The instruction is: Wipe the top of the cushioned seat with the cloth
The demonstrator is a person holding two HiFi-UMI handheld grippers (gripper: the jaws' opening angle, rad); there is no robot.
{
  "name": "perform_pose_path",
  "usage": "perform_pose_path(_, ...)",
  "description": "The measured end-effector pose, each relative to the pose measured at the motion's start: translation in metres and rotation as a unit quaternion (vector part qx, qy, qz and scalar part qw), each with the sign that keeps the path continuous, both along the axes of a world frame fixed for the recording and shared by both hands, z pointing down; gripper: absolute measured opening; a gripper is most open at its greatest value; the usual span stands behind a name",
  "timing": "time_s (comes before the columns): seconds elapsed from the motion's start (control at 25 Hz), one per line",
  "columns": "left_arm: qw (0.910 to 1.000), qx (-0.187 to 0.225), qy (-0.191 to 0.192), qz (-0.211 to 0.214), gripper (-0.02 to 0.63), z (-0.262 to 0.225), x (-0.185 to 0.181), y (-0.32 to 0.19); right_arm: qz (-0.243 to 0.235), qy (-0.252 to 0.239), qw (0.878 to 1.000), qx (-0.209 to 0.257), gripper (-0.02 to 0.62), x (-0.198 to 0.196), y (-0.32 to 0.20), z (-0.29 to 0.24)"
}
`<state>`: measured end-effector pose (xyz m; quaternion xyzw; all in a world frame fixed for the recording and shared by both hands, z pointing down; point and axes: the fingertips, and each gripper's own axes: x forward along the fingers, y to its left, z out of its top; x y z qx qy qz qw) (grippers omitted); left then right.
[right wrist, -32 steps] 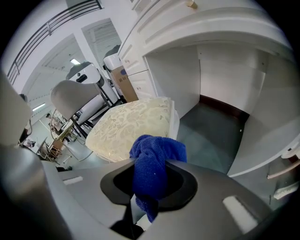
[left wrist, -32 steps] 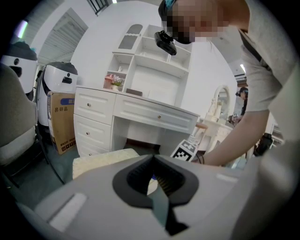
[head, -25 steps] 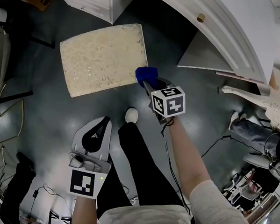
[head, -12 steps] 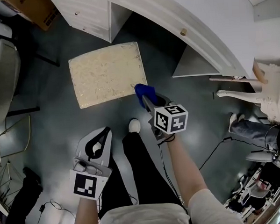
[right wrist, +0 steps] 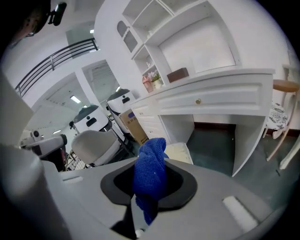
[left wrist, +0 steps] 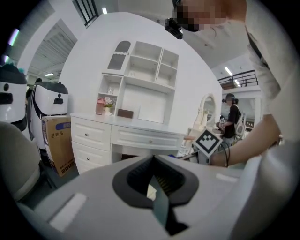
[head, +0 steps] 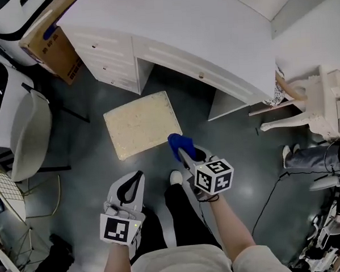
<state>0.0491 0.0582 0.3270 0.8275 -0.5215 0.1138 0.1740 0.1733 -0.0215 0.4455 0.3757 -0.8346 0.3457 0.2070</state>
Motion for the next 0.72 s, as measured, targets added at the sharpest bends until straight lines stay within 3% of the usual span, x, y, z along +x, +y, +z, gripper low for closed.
perform_pose_path(0.72, 0.9916, 0.087, 0.009, 0.095, 0.0, -0.148, 0.05, 0.033, 0.045, -0.07, 0.986, 0.146, 0.078, 0.027, 0.071, -0.245)
